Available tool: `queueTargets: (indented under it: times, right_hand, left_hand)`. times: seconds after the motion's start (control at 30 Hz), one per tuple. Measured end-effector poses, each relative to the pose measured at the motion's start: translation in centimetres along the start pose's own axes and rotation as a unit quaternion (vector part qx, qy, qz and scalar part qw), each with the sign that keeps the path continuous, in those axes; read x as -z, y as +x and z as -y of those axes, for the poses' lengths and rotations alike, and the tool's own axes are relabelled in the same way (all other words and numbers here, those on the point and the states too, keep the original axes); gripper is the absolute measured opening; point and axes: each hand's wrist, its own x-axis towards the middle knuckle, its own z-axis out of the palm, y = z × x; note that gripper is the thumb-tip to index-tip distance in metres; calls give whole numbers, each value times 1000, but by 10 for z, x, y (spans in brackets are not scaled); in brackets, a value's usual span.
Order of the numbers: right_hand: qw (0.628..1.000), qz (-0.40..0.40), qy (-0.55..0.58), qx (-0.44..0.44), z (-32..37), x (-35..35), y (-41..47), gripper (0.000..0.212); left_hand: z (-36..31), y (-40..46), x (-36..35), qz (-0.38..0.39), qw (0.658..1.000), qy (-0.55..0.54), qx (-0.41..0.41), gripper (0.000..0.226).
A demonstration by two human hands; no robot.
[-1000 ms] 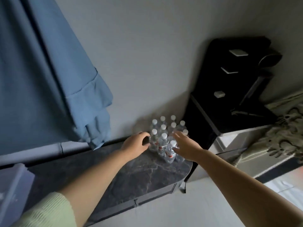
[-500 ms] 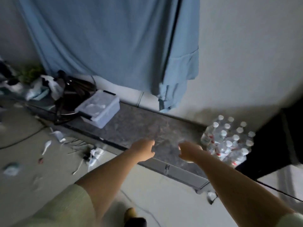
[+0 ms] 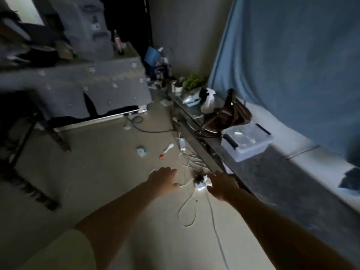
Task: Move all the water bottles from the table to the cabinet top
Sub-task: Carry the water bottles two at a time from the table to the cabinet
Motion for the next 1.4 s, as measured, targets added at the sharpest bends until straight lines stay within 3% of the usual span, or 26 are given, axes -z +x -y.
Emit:
queueTargets:
  times: [0.23, 0.47, 0.73, 1.07, 1.4]
  right_hand:
    - [987, 24, -37, 152, 198, 29, 95, 50]
    - [965, 38, -90, 242, 300, 48, 183, 49]
    - [931, 41, -122, 341, 401, 100, 331, 46]
    - [892, 57, -158, 420, 542, 140, 470, 44]
    - [859, 54, -134, 490, 749, 156, 571, 41]
  left_hand:
    - [194, -56, 7, -6, 984, -57, 170, 52]
    - [298, -68, 11, 2, 958, -106, 267, 54]
    - [421, -19, 48, -34, 915, -144, 377, 52]
    - [551, 12, 80, -67, 856, -208, 469, 51]
    - [760, 7, 98, -89, 819, -214, 525, 50]
